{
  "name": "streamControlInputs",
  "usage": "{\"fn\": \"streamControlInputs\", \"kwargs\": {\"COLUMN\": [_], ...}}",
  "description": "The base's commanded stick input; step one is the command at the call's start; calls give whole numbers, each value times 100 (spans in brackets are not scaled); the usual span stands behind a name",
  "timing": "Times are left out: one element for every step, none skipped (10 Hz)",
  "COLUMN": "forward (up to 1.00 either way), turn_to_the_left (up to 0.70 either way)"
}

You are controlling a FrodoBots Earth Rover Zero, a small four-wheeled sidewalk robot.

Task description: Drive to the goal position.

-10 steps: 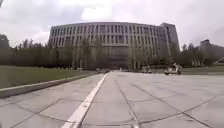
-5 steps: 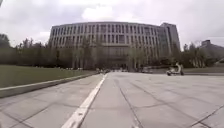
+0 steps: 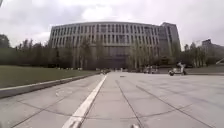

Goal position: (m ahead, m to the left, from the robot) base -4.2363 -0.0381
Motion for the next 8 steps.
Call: {"fn": "streamControlInputs", "kwargs": {"forward": [70, 70, 70, 70, 70, 70, 70, 70], "turn_to_the_left": [0, 0, 0, 0, 0, 0, 0, 0]}}
